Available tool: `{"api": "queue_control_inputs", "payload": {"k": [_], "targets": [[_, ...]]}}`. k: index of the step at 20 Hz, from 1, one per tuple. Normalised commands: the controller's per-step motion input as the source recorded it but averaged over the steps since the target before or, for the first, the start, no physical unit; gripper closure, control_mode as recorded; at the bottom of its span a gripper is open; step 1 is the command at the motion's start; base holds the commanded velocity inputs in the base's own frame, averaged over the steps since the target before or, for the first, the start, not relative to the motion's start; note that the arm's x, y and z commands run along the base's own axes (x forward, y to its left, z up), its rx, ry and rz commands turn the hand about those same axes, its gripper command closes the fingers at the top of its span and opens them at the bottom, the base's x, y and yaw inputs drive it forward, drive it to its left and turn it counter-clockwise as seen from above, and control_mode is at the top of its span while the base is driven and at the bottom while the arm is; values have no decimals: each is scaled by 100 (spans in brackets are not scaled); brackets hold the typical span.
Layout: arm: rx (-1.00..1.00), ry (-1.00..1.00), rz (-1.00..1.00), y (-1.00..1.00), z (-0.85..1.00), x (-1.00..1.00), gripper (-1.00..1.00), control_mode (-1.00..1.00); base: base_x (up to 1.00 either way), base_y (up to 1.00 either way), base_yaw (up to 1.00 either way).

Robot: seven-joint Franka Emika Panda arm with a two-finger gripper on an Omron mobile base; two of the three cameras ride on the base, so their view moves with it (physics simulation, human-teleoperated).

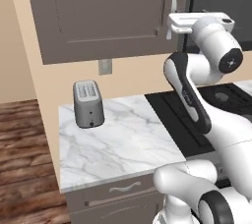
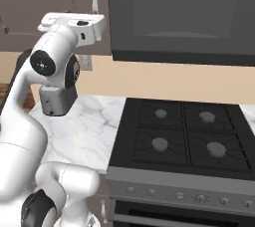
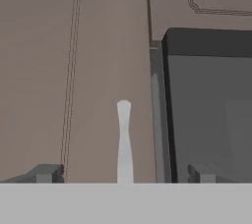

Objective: Move the mustard and condiment bottle from the cabinet to the dining counter.

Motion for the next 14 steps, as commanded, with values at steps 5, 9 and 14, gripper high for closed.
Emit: {"api": "queue_control_inputs", "payload": {"k": [5, 9, 14], "targets": [[-1, 0, 0, 0, -15, 5, -100, -100, 0, 0, 0], [-1, 1, 0, 1, -13, 7, -100, -100, 0, 0, 0], [-1, 1, 0, 2, -9, 13, -100, -100, 0, 0, 0]]}}
